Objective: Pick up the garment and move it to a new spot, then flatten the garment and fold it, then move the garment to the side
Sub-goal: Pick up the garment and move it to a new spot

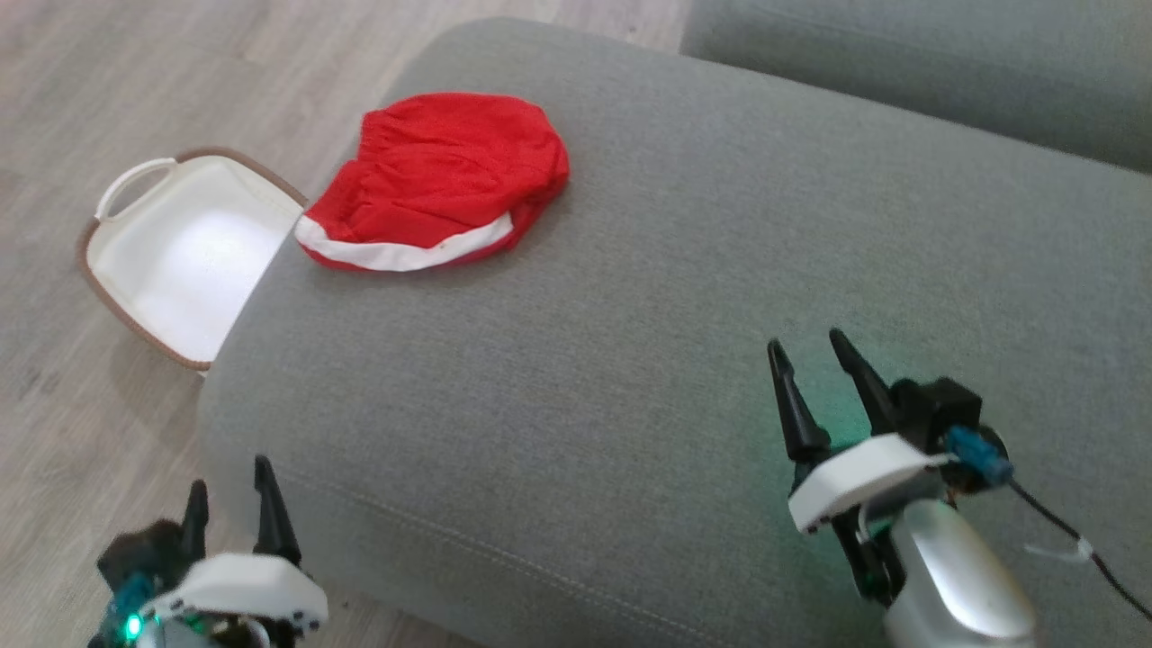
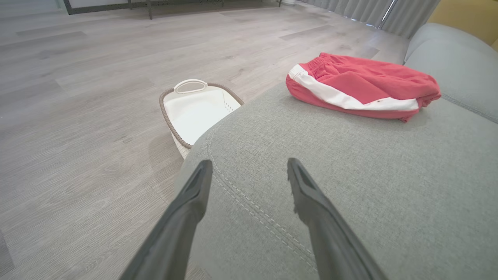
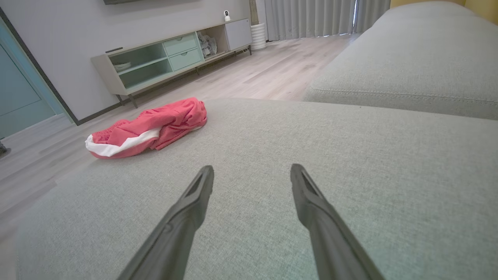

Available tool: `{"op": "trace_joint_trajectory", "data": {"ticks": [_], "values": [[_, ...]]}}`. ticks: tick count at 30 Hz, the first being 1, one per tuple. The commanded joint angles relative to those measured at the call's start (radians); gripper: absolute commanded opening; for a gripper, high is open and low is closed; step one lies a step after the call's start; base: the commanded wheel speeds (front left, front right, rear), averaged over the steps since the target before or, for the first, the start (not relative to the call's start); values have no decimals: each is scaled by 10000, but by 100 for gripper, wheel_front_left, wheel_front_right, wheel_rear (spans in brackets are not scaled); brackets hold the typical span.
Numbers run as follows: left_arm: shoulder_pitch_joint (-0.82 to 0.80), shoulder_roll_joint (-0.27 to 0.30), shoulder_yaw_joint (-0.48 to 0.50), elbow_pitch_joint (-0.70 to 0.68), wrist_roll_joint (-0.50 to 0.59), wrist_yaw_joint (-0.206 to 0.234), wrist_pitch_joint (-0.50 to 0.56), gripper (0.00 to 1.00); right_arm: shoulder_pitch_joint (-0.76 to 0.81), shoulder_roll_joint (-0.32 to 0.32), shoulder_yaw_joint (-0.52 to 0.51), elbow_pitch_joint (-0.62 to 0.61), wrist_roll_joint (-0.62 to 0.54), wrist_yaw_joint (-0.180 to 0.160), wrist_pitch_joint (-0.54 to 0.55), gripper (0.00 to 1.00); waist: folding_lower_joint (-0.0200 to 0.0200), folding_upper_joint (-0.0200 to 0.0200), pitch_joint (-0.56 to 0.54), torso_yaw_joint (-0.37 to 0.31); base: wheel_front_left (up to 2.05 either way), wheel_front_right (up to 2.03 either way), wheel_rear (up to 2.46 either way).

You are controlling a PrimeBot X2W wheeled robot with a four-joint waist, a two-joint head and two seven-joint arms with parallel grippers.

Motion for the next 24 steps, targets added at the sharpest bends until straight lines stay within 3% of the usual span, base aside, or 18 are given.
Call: {"op": "trace_joint_trajectory", "data": {"ticks": [1, 5, 13, 19, 24], "values": [[-833, 75, 398, -20, -95, -163, -57, 100, -614, 14, 283, -330, -116, 65, -57, 100, 0, 0, 215, -217, 0, 0, 0], [-1763, 106, 709, 727, 37, -566, -57, 100, -838, 14, 347, -584, -279, 65, 83, 100, 0, 0, 614, -587, 0, 0, 0], [-4160, 690, 1200, 2563, 163, -1233, -57, 100, -1202, 14, 511, -1655, -652, 65, 596, 100, 0, 0, 1663, -1419, 0, 0, 0], [-5762, 1296, 1447, 4203, 122, -1563, -57, 100, -1402, 14, 673, -2676, -845, 65, 1051, 100, 0, 0, 2437, -2083, 0, 0, 0], [-6853, 1698, 1557, 5722, 65, -1582, -44, 100, -1564, 14, 781, -3455, -936, 65, 1345, 100, 0, 0, 2935, -2584, 0, 0, 0]]}}
